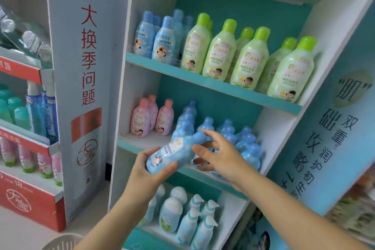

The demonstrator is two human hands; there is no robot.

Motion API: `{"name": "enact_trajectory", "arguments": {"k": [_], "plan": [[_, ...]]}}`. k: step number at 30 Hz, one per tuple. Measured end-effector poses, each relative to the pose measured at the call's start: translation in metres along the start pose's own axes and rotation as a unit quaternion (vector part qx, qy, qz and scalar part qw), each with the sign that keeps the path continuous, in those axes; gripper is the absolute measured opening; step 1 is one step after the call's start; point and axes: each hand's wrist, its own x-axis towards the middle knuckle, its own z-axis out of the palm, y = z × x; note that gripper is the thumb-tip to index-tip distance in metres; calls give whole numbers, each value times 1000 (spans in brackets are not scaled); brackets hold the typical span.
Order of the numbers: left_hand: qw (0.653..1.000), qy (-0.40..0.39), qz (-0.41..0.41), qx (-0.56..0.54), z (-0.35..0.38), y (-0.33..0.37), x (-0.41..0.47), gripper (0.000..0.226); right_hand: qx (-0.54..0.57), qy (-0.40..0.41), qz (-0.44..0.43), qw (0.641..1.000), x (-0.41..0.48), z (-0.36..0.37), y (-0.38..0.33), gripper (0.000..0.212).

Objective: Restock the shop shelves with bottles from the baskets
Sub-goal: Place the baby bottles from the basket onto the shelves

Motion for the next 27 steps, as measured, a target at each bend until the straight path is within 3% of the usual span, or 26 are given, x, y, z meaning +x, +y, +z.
{"name": "enact_trajectory", "arguments": {"k": [3,9,11,14,16,20,27], "plan": [[997,-4,49,52,24,6,-1,54,32,46,9,998,1,-8,-3,35],[972,-30,113,204,38,6,3,73,10,82,15,997,6,-31,-8,12],[955,-58,119,267,36,4,8,84,-94,96,-34,990,10,-36,-12,15],[920,-83,104,370,26,0,14,94,-310,76,-84,944,14,-45,-20,24],[914,-76,75,393,17,-1,15,88,-370,52,-81,924,19,-50,-24,29],[896,-93,33,434,3,-2,11,71,-388,36,-77,918,27,-56,-24,32],[873,-94,93,469,8,8,11,54,-376,46,-83,922,39,-52,-18,35]]}}
